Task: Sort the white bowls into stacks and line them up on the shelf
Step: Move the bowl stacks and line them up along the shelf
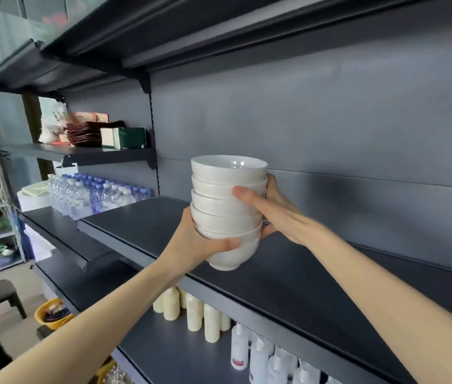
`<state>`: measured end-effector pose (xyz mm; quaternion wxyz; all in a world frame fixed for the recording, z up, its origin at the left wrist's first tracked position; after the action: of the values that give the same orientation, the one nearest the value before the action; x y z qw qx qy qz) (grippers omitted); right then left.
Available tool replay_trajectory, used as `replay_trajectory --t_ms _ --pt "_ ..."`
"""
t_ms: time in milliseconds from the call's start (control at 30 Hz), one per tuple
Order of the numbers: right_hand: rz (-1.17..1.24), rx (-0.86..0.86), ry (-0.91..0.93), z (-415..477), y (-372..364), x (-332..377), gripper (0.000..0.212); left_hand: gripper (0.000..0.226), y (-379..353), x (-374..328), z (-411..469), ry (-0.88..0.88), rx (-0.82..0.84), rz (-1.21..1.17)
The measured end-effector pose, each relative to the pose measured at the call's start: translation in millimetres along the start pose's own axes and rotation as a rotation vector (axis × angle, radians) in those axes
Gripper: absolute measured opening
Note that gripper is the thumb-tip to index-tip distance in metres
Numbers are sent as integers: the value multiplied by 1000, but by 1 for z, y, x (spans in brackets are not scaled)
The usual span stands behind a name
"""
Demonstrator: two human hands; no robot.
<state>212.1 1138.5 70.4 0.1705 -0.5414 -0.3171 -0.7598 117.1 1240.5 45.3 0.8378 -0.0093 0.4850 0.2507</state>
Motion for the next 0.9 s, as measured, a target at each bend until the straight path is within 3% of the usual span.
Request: replay_trajectory --t_ms 267,900 --pt "-38 -128 -95 94 -19 -27 85 67 32 76 86 -5 163 -125" --pt "-63 -358 -185 265 -53 -81 75 71 95 221 232 20 381 -232"
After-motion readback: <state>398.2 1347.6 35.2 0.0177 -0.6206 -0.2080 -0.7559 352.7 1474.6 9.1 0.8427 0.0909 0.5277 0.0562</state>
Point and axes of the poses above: each hand's wrist, its own z-axis towards the middle knuckle, its own y-axis out of the back of the hand, x = y × z, the point moved 10 cm from there along z, towards the middle knuckle, and after that the axes turned 2 degrees about -y, right-handed, at the moved point
